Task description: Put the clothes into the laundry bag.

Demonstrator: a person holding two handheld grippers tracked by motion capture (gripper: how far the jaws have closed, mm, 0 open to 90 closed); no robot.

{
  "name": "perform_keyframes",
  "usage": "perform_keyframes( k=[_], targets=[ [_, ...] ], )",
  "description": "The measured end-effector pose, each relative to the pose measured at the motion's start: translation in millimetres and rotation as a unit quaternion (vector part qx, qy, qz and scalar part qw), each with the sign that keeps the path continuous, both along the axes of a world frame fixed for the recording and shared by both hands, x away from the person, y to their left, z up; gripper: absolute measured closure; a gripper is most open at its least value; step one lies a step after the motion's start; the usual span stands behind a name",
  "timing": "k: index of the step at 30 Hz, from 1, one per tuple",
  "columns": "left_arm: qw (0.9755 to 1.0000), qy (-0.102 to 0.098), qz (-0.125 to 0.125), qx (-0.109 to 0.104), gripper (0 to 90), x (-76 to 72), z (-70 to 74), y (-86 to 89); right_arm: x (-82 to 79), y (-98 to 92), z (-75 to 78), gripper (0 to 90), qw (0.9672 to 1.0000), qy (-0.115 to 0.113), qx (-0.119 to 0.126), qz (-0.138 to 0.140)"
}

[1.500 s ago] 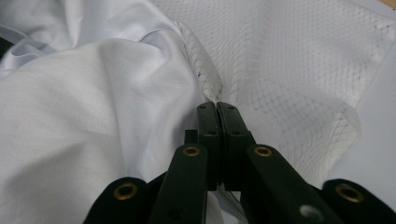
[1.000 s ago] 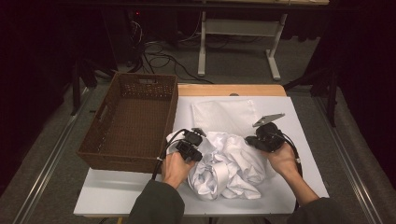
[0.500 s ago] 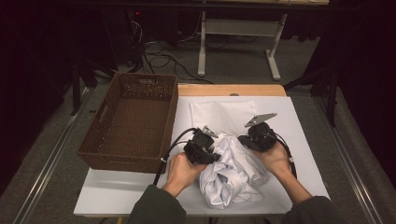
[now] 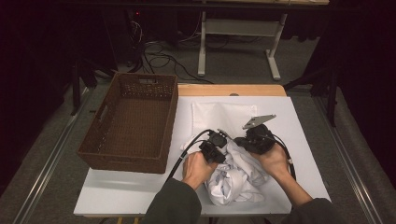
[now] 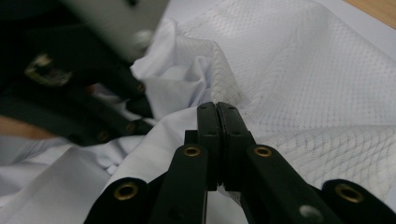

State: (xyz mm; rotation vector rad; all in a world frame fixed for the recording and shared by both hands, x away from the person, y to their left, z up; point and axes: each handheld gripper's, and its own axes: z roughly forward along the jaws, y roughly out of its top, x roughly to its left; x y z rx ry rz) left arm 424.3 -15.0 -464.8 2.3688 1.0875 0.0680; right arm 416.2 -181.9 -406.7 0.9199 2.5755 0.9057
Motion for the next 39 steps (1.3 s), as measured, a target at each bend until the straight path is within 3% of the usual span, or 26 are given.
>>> perform_keyframes(
  k=[3, 6, 9, 12, 16, 21, 24, 26, 28, 32, 35, 39],
  targets=[
    [0.9996, -0.015, 0.019, 0.014, 77.8, 9.0, 6.2, 7.8, -2.7, 1.2, 3.1, 90.0, 1.0000, 0.001, 0.004, 0.005],
    [0.9991, -0.024, 0.034, 0.013, 78.2, 14.9, 13.1, 18.3, -3.3, 2.2, 4.9, 90.0, 1.0000, 0.000, 0.003, 0.007],
    [0.9996, -0.019, 0.020, 0.010, 76.9, 12.7, 14.9, 23.2, -0.9, 3.1, 2.1, 90.0, 1.0000, 0.004, 0.002, 0.007],
    [0.9998, -0.016, 0.009, 0.011, 63.0, 6.1, 20.9, 26.0, 0.7, 2.8, -3.9, 89.9, 0.9999, 0.009, -0.007, 0.006],
    [0.9991, -0.033, 0.023, 0.013, 43.6, -0.1, 33.4, 33.9, 2.9, -3.1, -11.4, 89.8, 0.9994, 0.017, -0.030, -0.003],
    [0.9964, -0.051, 0.065, 0.021, 37.1, 5.8, 37.5, 50.5, 7.3, -12.6, -18.2, 89.0, 0.9984, 0.033, -0.037, -0.026],
    [0.9962, -0.040, 0.075, 0.018, 37.2, 13.5, 30.7, 53.3, 8.8, -12.8, -17.7, 84.9, 0.9983, 0.032, -0.038, -0.031],
    [0.9968, -0.033, 0.070, 0.022, 39.9, 17.2, 23.6, 50.1, 10.8, -10.4, -16.5, 78.9, 0.9981, 0.028, -0.041, -0.035],
    [0.9976, -0.019, 0.065, 0.011, 45.7, 22.1, 12.4, 45.5, 15.4, -6.4, -15.7, 76.8, 0.9977, 0.021, -0.052, -0.038],
    [0.9986, 0.010, 0.049, -0.018, 68.0, 27.3, -3.2, 40.9, 24.2, 1.5, -15.6, 84.2, 0.9969, 0.019, -0.066, -0.038],
    [0.9990, 0.016, 0.038, -0.019, 83.7, 26.4, -1.9, 40.9, 26.9, 4.6, -17.3, 89.0, 0.9967, 0.015, -0.072, -0.035],
    [0.9990, -0.003, 0.041, -0.017, 87.5, 18.4, 11.6, 48.0, 25.0, 8.7, -18.7, 89.6, 0.9973, 0.014, -0.069, -0.017]
  ],
)
